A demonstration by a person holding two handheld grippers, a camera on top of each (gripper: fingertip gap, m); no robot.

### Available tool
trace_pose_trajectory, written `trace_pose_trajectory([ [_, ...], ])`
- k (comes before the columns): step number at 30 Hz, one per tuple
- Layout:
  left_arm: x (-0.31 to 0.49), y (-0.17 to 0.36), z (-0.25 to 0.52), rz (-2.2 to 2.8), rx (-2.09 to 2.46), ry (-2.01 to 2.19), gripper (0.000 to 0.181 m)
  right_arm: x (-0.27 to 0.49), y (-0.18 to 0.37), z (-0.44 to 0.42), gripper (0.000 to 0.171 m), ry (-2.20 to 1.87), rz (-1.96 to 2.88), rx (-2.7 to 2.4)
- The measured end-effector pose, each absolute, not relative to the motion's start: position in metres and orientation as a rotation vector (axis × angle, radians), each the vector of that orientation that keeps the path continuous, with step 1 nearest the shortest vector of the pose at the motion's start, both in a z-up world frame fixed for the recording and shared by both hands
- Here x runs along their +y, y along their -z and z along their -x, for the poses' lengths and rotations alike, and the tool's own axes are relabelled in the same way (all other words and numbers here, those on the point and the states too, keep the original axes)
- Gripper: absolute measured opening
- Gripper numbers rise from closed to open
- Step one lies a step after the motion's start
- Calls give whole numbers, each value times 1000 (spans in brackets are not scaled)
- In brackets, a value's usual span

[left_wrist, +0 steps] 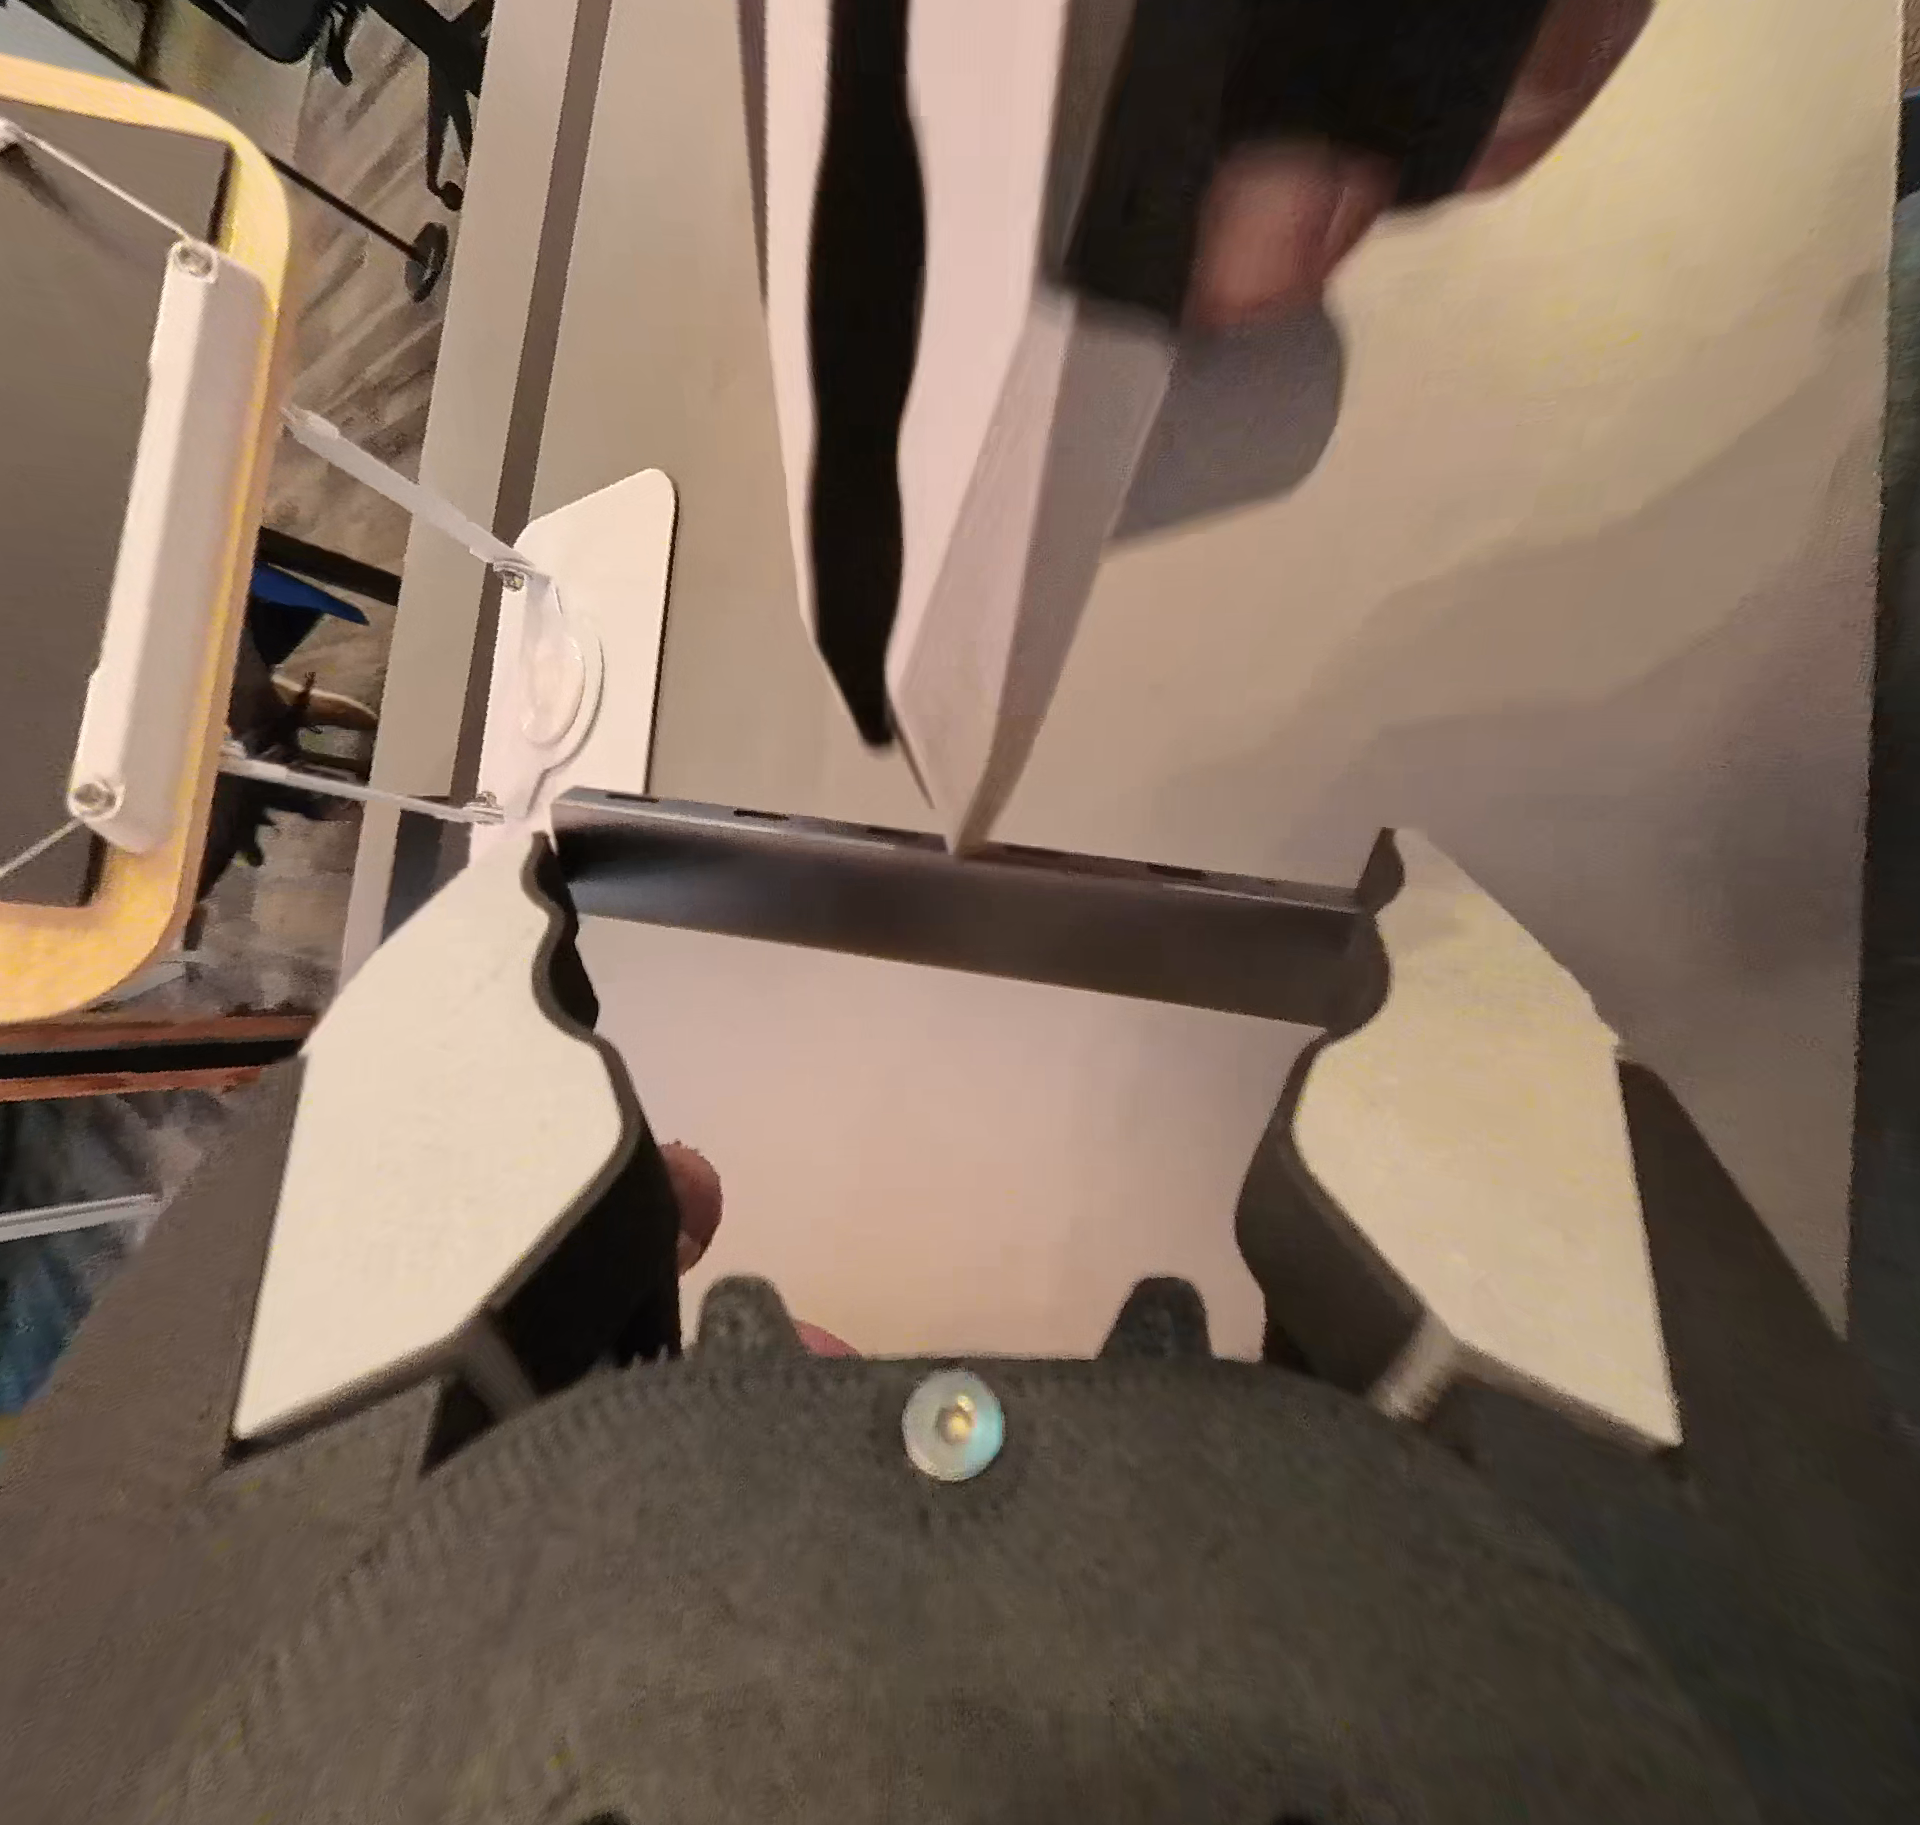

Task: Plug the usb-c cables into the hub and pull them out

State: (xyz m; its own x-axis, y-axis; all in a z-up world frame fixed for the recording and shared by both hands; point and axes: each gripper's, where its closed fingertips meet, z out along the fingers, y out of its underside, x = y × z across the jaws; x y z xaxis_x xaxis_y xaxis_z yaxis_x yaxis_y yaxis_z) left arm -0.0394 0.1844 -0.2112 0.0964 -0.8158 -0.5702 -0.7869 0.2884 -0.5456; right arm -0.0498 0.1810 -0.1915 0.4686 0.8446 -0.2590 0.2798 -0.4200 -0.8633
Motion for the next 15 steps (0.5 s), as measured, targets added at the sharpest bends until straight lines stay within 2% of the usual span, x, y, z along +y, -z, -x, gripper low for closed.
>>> trace_pose_trajectory([
  [2, 190, 217, 44, 1464, 1698, -75, 135, 179, 196, 61, 19, -968, 1938, -966],
  [5, 185, 217, 38, 1444, 1701, -59, 135, 177, 197, 69, 28, -1012, 1952, -976],
  [9, 188, 219, 34, 1409, 1717, -137, 135, 184, 202, 65, 14, -1028, 1964, -923],
  [12, 183, 218, 28, 1390, 1714, -114, 135, 186, 207, 66, 29, -1042, 1986, -896],
  [13, 182, 217, 26, 1382, 1713, -116, 135, 184, 207, 67, 15, -1057, 1978, -904],
  [15, 183, 216, 26, 1362, 1713, -159, 135, 183, 205, 67, 14, -1058, 1972, -910],
])
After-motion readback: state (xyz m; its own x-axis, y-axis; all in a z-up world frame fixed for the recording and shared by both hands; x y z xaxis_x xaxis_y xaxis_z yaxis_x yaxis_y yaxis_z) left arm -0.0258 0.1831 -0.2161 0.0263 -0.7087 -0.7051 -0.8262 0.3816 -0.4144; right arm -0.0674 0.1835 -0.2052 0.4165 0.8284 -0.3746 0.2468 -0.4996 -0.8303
